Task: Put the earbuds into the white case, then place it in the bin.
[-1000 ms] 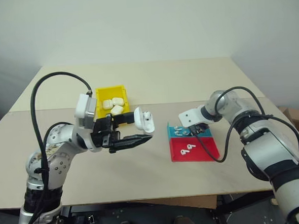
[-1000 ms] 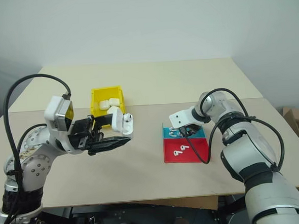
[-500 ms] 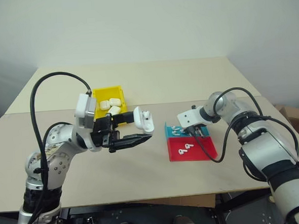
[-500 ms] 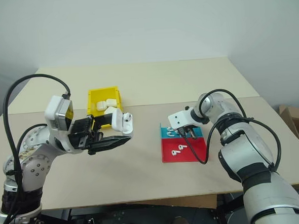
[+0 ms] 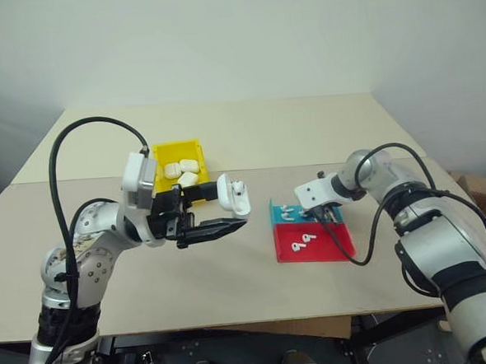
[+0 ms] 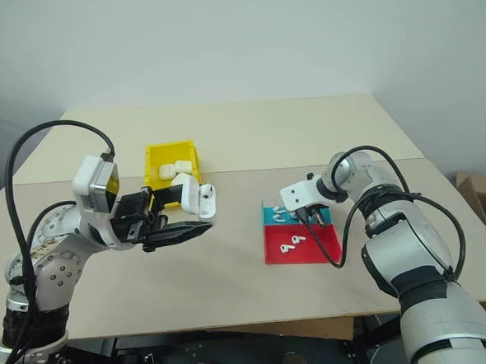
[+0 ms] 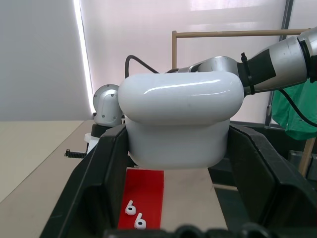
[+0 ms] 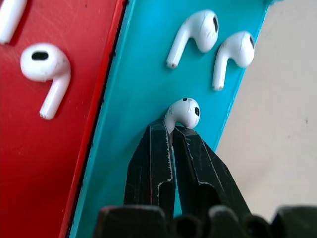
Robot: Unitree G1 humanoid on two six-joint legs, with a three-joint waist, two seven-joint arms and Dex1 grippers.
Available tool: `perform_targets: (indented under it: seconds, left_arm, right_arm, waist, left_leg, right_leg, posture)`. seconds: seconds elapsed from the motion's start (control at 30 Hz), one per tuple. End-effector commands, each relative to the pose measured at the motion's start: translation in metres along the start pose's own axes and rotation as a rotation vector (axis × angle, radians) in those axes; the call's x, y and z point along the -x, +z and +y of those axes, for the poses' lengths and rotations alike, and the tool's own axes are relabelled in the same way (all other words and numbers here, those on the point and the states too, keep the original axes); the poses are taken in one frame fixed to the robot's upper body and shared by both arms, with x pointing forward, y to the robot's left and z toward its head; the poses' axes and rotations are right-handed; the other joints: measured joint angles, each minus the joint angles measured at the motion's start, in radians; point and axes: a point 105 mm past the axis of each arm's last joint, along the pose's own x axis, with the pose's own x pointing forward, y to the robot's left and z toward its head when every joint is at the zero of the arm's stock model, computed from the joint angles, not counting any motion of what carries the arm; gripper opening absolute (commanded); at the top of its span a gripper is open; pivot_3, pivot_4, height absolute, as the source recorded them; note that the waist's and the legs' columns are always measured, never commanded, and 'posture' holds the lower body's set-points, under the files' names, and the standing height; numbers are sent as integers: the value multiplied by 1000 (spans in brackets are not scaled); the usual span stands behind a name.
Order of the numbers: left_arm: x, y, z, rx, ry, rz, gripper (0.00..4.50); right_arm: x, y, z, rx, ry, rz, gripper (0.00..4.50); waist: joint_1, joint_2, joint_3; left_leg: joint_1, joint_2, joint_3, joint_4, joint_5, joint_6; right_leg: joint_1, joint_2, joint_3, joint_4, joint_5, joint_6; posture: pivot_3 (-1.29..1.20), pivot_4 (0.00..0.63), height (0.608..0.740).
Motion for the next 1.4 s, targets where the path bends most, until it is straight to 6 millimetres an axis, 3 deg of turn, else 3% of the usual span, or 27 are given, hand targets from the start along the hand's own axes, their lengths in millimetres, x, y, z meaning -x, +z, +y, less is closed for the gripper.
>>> perform_targets:
  seconds: [0.03, 0.4, 0.57, 1.4]
  left_arm:
    - [-1, 9, -3, -44, -19, -15, 2757]
    - [0, 10, -4, -47, -22, -11, 2757]
    - [-1, 10, -4, -45, -22, -11, 2757]
    - [0, 10, -6, -50, -15, -10, 2757]
  right_arm:
    - [0, -10, 8, -8, 25, 33, 190]
    - [0, -10, 6, -4, 20, 38, 190]
    - [0, -12, 6, -11, 10, 51, 1501]
    - [-1, 6, -7, 29, -30, -1, 1501]
  waist:
    - [0, 0, 0]
    - [0, 0, 0]
    - [0, 0, 0]
    - [-3, 0, 0]
  left_leg:
    - [0, 0, 0, 0, 0, 0]
    - [4, 0, 0, 0, 0, 0]
    - [5, 0, 0, 0, 0, 0]
    - [8, 0, -1, 0, 0, 0]
  right_leg:
    - [0, 0, 0, 0, 0, 0]
    - [5, 0, 0, -1, 0, 0]
    - [6, 0, 0, -1, 0, 0]
    - [9, 0, -1, -1, 0, 0]
  posture:
    - [0, 150, 740]
    - [0, 150, 740]
    - [0, 150, 740]
    - [0, 150, 740]
